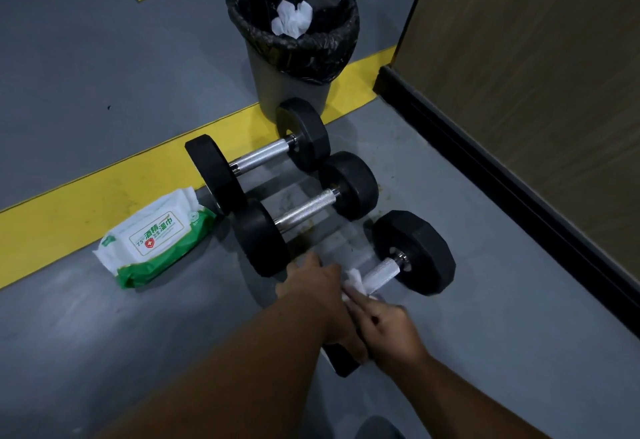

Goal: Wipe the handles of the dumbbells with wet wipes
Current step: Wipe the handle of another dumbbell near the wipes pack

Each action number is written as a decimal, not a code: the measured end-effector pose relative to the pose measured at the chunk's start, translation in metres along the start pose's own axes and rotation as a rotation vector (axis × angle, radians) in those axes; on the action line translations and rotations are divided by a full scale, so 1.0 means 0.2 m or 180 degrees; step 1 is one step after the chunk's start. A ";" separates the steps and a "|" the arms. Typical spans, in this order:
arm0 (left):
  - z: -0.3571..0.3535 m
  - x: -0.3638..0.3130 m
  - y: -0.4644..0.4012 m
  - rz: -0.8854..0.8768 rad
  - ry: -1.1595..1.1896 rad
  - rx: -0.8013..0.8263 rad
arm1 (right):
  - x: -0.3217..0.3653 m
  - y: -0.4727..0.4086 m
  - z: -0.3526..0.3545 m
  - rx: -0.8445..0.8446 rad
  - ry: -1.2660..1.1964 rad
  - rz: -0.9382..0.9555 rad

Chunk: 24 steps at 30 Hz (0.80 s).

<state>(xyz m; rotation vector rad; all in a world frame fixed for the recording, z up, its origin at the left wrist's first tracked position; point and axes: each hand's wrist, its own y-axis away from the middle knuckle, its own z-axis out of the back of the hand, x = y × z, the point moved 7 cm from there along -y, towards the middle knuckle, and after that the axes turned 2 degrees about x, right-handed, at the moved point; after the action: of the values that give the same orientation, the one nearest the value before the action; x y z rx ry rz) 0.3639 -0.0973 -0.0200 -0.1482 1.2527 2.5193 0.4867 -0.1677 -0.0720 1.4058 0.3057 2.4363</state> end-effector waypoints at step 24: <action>-0.01 0.01 0.01 -0.0076 -0.0013 -0.0221 | -0.05 -0.10 0.14 -0.0391 -0.0828 -0.0402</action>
<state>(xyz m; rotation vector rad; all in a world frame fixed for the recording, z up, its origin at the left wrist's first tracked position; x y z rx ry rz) 0.3620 -0.0984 -0.0202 -0.1728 1.1557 2.5426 0.5184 -0.1524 -0.0723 1.5749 0.1747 2.1045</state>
